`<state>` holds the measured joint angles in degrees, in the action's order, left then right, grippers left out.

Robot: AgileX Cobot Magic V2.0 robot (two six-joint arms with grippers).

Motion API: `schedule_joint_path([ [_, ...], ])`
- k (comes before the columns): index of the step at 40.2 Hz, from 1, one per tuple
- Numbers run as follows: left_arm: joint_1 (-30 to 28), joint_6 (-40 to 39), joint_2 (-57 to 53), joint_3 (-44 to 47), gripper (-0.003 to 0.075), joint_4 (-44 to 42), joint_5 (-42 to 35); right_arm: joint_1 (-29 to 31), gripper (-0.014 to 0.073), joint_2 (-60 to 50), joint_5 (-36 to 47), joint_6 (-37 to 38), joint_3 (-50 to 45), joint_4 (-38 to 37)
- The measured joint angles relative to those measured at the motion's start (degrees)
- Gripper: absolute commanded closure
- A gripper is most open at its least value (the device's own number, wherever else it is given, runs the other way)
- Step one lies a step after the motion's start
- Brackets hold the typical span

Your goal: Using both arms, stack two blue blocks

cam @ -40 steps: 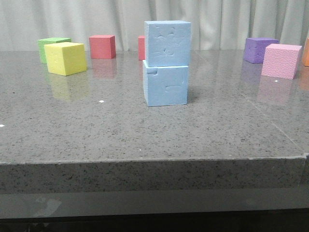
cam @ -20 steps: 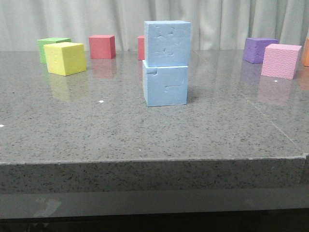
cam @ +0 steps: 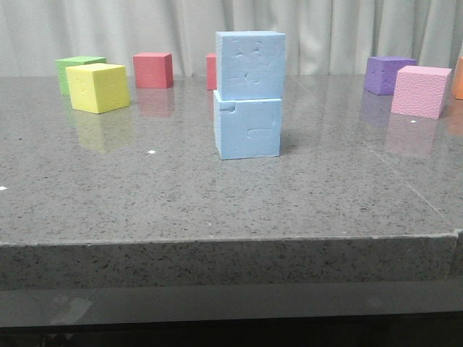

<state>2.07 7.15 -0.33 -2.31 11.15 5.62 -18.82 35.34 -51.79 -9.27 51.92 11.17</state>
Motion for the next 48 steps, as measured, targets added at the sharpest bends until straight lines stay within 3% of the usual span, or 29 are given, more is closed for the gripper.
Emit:
schedule_joint_path([
  [6, 0.0, -11.38, 0.0, 1.67, 0.0739, -10.6, -0.58, 0.0, 0.0631, 0.0, 0.0, 0.0, 0.0, 0.0],
  [10, 0.0, -14.26, 0.0, 2.58, 0.0739, -12.87, -1.25, 0.0, 0.0631, 0.0, 0.0, 0.0, 0.0, 0.0],
  [20, 0.0, -10.17, 0.0, 2.58, 0.0739, -13.17, -3.15, 0.0, 0.0631, 0.0, 0.0, 0.0, 0.0, 0.0],
  [48, 0.0, -9.63, 0.0, 2.58, 0.0739, -13.17, -3.15, 0.0, 0.0631, 0.0, 0.0, 0.0, 0.0, 0.0],
])
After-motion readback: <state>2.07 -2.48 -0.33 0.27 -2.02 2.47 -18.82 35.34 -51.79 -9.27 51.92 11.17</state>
